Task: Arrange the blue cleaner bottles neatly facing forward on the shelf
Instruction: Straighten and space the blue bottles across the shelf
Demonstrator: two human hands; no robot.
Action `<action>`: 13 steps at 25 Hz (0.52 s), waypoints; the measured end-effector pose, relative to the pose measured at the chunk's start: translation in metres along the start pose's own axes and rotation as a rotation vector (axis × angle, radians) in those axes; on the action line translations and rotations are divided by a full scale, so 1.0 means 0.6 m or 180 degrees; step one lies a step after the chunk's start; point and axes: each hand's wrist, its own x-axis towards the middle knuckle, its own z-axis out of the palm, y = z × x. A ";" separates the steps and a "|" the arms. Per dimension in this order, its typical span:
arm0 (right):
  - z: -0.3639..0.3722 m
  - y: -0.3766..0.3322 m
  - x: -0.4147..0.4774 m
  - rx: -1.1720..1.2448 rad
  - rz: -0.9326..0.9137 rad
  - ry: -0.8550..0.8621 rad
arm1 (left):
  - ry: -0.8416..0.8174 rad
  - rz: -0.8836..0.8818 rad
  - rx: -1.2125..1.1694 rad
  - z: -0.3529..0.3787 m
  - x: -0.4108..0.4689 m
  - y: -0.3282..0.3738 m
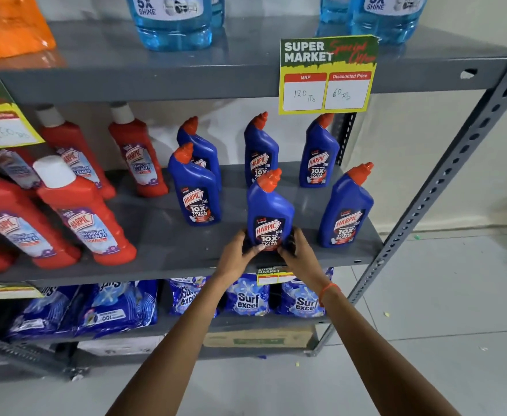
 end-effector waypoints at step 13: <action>0.090 -0.228 -0.038 0.0267 -0.2092 0.1510 | 0.1840 0.0780 -0.0590 -0.077 -0.010 0.054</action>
